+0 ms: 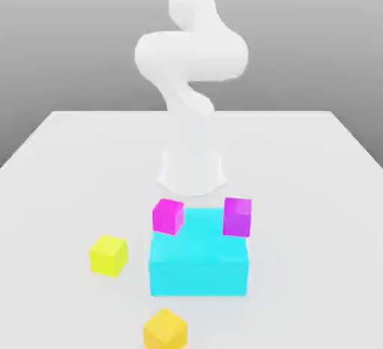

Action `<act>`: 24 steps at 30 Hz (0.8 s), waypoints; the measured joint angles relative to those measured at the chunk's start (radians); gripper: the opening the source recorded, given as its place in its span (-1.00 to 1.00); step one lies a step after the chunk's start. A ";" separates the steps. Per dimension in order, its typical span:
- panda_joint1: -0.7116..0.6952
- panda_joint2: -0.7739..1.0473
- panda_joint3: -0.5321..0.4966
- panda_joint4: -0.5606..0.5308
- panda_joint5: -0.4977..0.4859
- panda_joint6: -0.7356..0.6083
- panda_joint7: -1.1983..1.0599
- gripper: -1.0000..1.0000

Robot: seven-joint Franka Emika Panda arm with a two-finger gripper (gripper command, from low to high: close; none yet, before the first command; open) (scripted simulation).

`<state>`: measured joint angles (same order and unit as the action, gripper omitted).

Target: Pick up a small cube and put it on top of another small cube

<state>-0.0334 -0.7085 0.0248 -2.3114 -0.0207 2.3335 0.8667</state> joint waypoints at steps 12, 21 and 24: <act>-0.143 0.443 0.098 -0.055 -0.102 0.163 0.324 0.00; -0.182 0.766 0.099 -0.097 -0.135 0.286 0.533 0.00; -0.183 0.870 0.098 -0.112 -0.113 0.329 0.579 0.00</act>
<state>-0.2167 0.1610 0.1224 -2.4235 -0.1332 2.6629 1.4455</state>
